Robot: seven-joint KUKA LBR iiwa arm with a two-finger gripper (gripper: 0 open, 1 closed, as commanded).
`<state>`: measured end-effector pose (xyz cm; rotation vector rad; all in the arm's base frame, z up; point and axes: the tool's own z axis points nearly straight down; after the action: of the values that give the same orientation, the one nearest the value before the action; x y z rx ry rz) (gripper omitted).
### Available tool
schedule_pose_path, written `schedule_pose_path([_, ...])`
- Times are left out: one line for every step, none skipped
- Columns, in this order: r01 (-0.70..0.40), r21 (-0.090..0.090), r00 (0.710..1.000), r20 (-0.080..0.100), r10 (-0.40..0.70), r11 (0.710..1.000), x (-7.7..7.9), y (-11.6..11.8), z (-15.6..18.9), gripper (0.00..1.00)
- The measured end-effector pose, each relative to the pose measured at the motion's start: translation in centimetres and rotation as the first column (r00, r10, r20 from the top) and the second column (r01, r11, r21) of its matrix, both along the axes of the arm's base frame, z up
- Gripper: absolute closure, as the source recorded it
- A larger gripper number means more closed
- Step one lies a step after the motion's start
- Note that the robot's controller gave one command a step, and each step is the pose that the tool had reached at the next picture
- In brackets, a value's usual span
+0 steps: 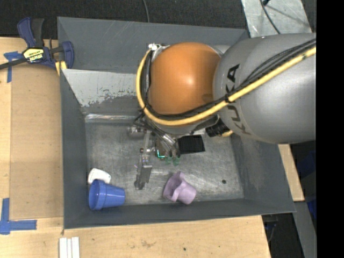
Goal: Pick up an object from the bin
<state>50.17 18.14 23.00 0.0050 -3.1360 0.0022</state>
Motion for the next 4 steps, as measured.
schedule_pose_path([0.003, 0.003, 1.0, 0.008, -0.003, 1.0, 0.2, -0.1, 0.4, 0.0])
schedule_pose_path([-0.032, 0.004, 0.999, 0.011, 0.032, 0.999, -1.1, 6.0, -6.5, 0.0])
schedule_pose_path([0.099, 0.003, 0.995, 0.009, -0.099, 0.995, 0.6, 6.2, -7.0, 0.0])
schedule_pose_path([0.167, 0.0, 0.986, 0.003, -0.167, 0.986, -1.4, 6.0, -12.9, 0.0])
